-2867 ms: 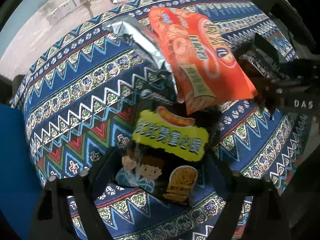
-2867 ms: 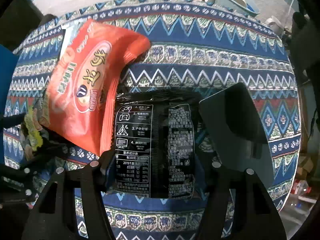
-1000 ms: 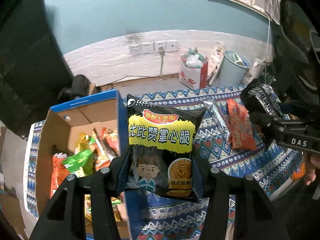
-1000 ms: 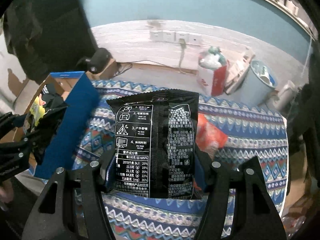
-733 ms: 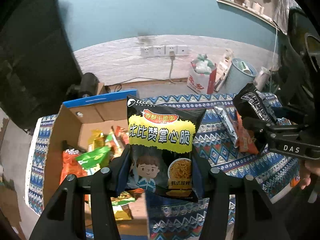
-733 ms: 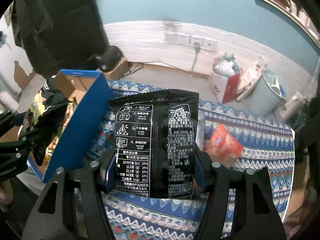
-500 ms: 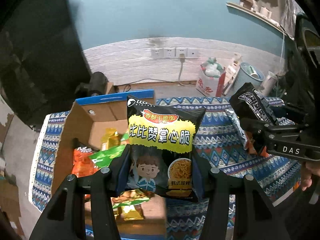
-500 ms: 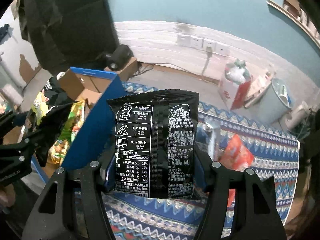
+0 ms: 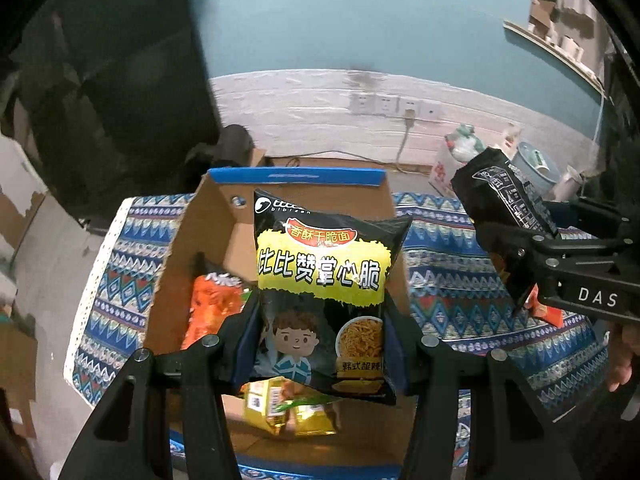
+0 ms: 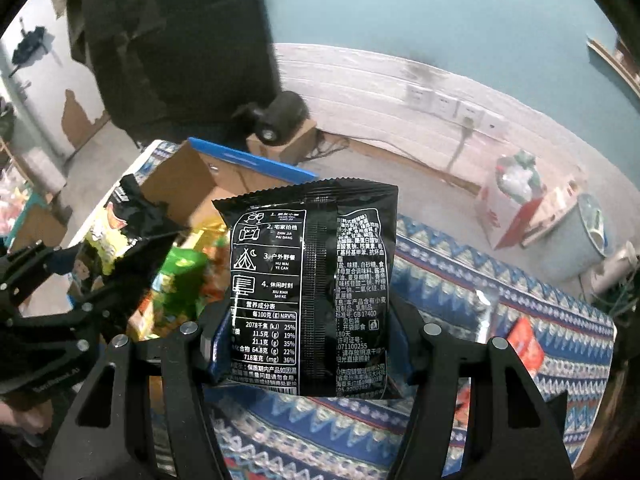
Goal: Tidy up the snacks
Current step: 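Lift both held bags and carry them over the cardboard box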
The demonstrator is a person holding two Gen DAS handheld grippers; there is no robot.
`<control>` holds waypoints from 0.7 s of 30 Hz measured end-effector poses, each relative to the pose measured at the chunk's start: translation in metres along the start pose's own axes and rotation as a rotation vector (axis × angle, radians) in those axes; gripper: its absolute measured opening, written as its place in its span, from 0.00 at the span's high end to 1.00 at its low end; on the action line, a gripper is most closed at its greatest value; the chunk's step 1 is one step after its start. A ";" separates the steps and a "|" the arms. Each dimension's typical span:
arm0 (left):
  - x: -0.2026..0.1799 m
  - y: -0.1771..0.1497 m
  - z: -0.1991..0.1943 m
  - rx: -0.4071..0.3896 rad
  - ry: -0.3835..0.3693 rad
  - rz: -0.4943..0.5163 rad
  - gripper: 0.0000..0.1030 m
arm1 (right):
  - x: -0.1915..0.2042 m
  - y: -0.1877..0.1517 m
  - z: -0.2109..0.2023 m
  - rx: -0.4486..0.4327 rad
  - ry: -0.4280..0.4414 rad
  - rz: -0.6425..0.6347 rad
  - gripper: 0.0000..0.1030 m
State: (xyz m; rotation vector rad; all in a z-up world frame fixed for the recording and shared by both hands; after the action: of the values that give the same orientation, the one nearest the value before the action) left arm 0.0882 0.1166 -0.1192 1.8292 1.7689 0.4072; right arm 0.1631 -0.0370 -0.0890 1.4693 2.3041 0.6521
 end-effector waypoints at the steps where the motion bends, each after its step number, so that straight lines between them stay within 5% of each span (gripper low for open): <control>1: 0.005 -0.001 0.000 0.001 0.005 -0.009 0.47 | 0.006 0.002 0.001 -0.001 0.004 -0.007 0.39; 21: 0.082 -0.023 0.016 0.065 0.078 -0.186 0.46 | 0.093 0.033 0.037 0.034 0.104 -0.086 0.39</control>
State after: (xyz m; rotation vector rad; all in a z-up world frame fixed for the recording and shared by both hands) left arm 0.0859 0.1935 -0.1586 1.6941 2.0071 0.3563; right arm 0.1687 0.0669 -0.1046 1.3724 2.4534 0.6825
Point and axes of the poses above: each gripper's, at about its wrist camera, not at the fingertips, and z roughly the way its jaws point, x to its left, y to its top, the point moved 10 cm from there along z, roughly the way its jaws point, and after that the axes turned 12 degrees about -y, right-handed, at the moved point
